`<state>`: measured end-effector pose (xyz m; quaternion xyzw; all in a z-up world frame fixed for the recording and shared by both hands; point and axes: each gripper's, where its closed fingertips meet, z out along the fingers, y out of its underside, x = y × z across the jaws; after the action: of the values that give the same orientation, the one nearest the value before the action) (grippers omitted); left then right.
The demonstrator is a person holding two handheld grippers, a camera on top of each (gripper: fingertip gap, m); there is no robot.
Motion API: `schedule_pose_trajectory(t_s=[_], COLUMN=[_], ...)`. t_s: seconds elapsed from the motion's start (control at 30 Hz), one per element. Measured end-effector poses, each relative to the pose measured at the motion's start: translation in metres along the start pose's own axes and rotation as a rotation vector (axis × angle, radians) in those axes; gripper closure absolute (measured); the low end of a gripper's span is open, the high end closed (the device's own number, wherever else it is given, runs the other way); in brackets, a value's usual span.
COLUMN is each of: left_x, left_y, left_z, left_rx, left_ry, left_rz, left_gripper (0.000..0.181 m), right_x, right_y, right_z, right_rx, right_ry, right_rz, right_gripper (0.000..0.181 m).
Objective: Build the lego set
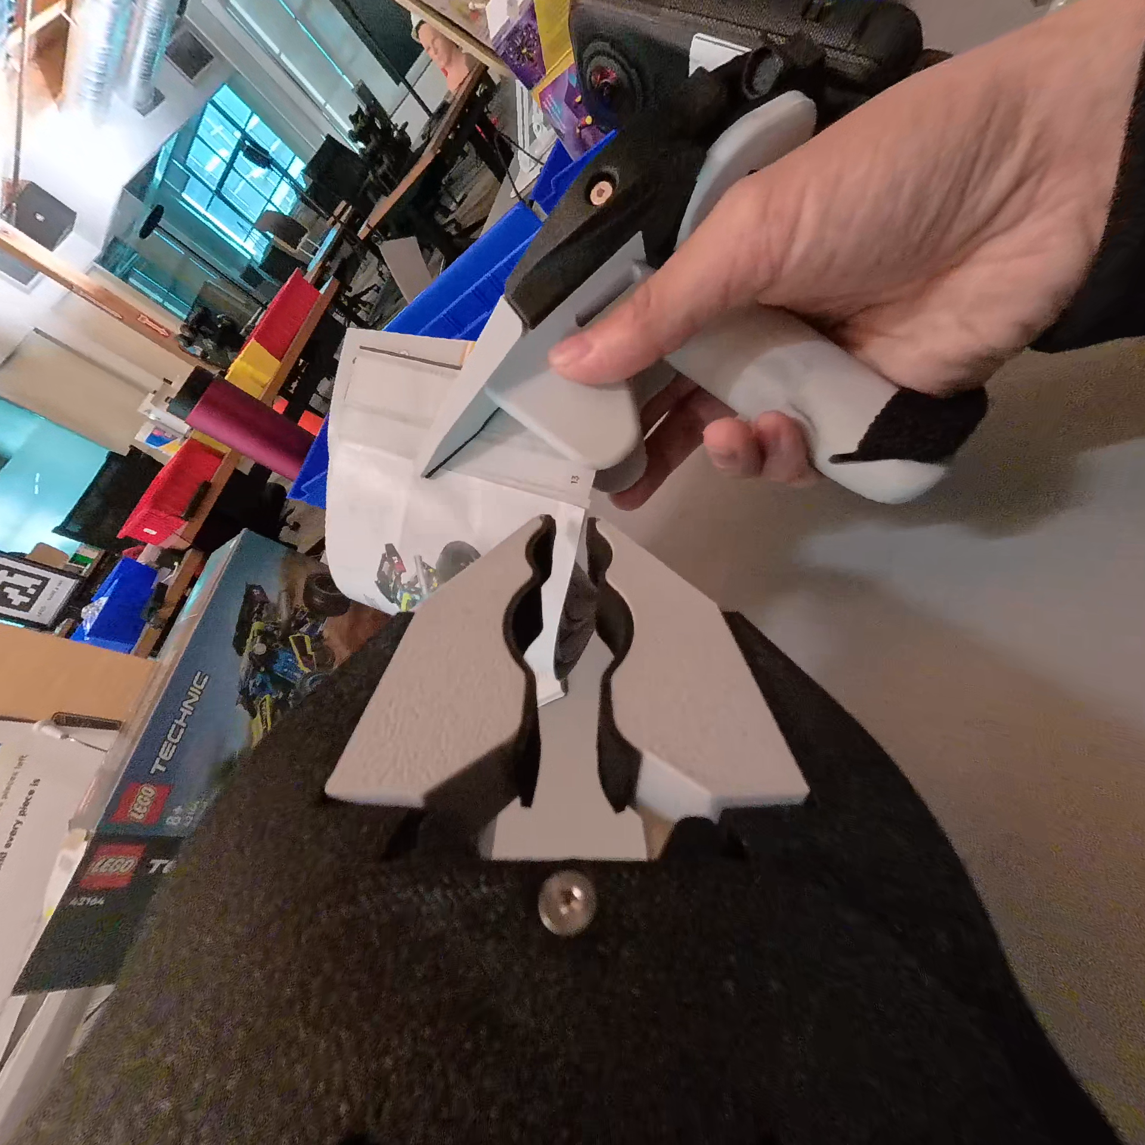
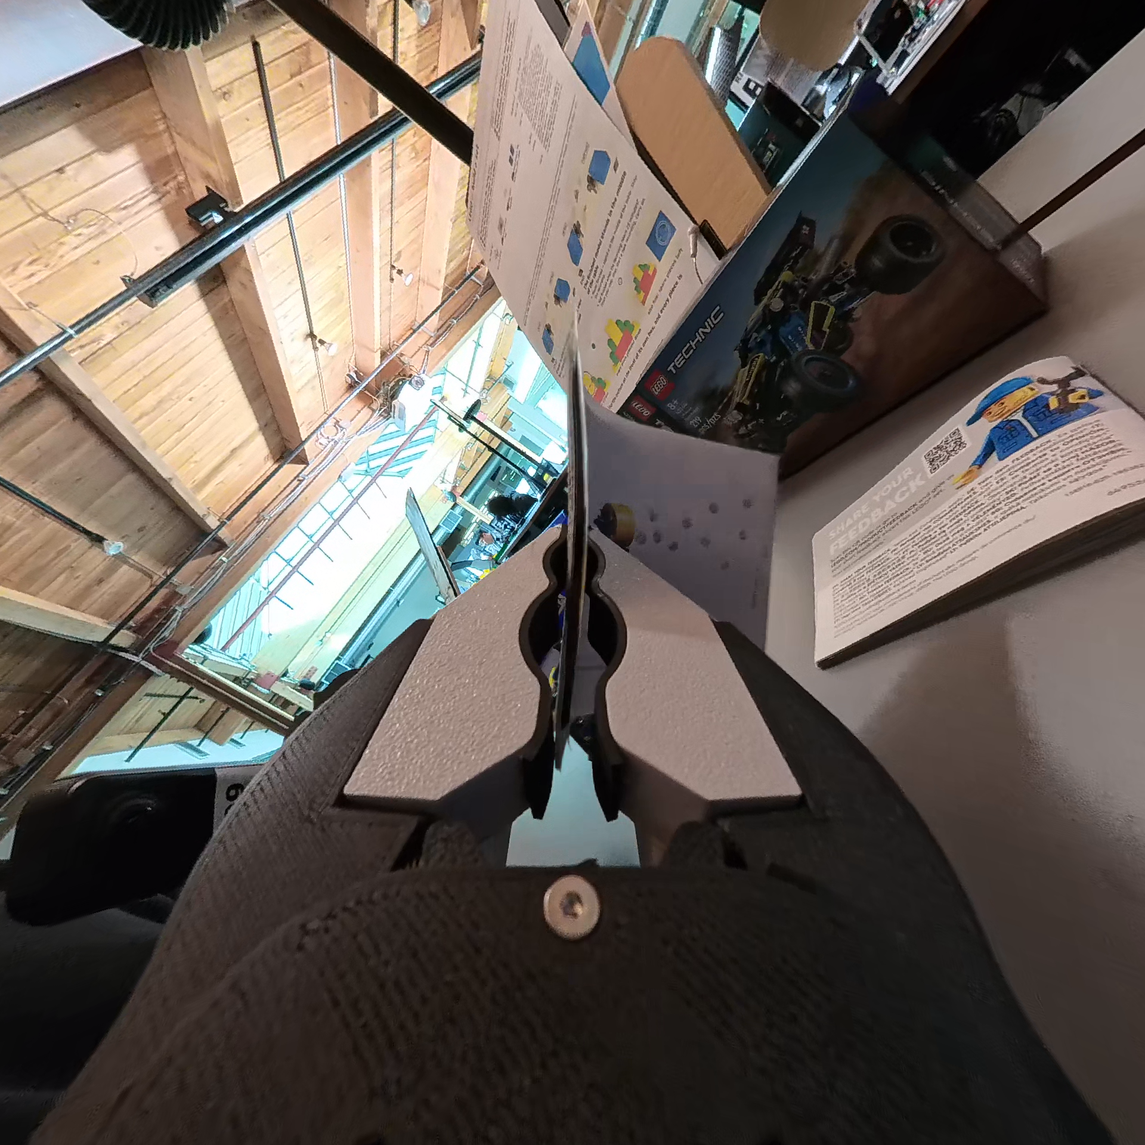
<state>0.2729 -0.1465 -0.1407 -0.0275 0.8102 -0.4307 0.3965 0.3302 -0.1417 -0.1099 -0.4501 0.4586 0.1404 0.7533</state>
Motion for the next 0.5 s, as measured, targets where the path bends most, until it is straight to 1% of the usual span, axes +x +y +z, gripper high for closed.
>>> schedule_pose_trajectory(t_s=[0.2,0.4,0.5], left_x=[0.0019,-0.0003,0.0023], left_y=[0.0022,0.0034,0.0067], left_z=[0.0029,0.0021,0.0025], left_rx=[-0.008,-0.018,-0.033], left_ry=[0.002,0.001,0.028], left_rz=[-0.011,-0.023,-0.041], left_gripper=[0.181,0.181,0.181], right_x=[-0.0013,0.0007,0.0028], right_y=[0.0013,-0.0001,0.0014], right_z=[0.0012,-0.0012,-0.0014], right_rx=[-0.003,-0.002,-0.004], right_ry=[-0.006,0.003,0.007], right_rz=[-0.001,-0.012,-0.009], right_gripper=[0.181,0.181,0.181])
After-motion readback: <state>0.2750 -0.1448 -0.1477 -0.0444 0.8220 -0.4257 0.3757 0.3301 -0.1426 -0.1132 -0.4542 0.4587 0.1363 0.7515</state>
